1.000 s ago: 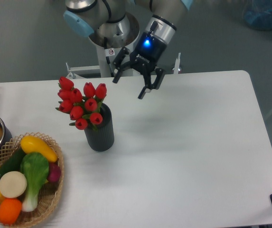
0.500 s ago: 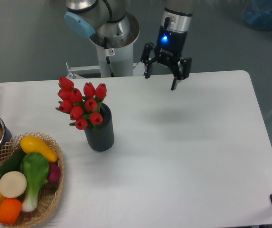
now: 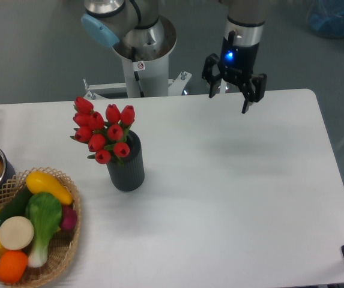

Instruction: Insert the flowers into the vase

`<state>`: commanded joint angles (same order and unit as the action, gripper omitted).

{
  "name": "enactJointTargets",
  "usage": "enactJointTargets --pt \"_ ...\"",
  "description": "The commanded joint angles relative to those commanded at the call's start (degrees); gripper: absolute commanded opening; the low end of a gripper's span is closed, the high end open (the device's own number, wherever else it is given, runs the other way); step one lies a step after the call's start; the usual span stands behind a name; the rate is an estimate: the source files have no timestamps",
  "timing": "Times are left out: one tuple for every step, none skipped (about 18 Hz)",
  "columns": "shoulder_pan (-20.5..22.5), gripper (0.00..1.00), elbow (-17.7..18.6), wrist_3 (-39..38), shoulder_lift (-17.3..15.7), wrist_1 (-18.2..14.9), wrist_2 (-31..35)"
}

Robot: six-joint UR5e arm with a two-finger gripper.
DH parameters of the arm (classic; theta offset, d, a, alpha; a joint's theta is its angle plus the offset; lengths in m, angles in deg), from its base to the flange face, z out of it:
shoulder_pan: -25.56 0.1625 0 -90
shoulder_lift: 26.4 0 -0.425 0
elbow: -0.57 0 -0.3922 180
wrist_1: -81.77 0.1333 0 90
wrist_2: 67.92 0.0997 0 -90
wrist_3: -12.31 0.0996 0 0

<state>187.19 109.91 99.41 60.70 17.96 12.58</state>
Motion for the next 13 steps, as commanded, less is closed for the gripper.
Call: enactJointTargets --pt "-0.1 1.0 0.2 -0.1 0.2 0.1 0.1" --pt "-0.1 1.0 0.2 0.2 0.4 0.1 0.3" --pt "0.0 1.0 0.3 0.3 0.8 0.1 1.1" --pt "-0.1 1.0 0.3 0.4 1.0 0.2 2.2" --pt "-0.1 1.0 0.3 0.4 1.1 0.2 2.8" --pt "-0.1 1.0 0.2 0.4 1.8 0.3 2.9" --pt "-0.1 1.0 0.1 0.4 2.2 0.4 3.0" --pt "-0.1 1.0 0.0 0.4 2.5 0.4 3.3" --pt "-0.1 1.0 0.0 0.4 3.1 0.5 3.9" --pt "-0.1 1.0 -0.3 0.4 3.6 0.6 4.1" --pt "-0.1 1.0 -0.6 0.4 4.3 0.7 4.2" --pt "0.0 1.0 -1.2 0.5 5.4 0.6 4.6" --pt "0.0 1.0 -1.4 0.5 6.5 0.7 5.9"
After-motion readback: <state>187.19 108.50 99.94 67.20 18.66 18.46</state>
